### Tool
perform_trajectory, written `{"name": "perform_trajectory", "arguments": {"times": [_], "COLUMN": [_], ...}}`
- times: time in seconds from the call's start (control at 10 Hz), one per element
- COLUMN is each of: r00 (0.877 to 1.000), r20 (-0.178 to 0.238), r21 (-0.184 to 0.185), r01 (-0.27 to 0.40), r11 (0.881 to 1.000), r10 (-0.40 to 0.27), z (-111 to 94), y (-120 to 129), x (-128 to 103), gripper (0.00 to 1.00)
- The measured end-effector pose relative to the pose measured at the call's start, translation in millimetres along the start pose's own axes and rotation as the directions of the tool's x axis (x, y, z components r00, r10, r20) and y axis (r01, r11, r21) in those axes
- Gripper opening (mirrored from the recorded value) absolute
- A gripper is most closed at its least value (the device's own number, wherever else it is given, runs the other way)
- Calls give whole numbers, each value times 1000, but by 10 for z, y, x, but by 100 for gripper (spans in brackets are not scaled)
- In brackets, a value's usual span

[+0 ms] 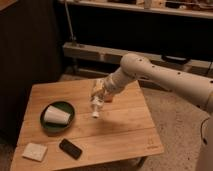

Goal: Stand the bottle upright

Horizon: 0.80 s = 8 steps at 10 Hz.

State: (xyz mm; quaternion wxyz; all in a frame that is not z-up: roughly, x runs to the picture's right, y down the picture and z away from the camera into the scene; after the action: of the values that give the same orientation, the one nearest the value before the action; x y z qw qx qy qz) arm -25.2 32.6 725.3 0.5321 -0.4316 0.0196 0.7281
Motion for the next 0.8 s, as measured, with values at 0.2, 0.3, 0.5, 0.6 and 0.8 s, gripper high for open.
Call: {"name": "perform_trajectory", "arguments": {"times": [0.2,0.3,0.5,0.6,0.8], "r00": [999,999,998,996,993], "r20": [-32,-41,-49,-63,-89], "r21": [-26,-29,-39,-59,-82], "r01": [-21,-22,-45,-62,-87], "r11": [999,999,998,996,993], "r10": [20,21,43,58,80], "z": [-13,-4,-15,4,-3], "y": [10,28,-28,-17,-24], "x": [38,49,58,77,157], "gripper": [0,0,0,0,0]}}
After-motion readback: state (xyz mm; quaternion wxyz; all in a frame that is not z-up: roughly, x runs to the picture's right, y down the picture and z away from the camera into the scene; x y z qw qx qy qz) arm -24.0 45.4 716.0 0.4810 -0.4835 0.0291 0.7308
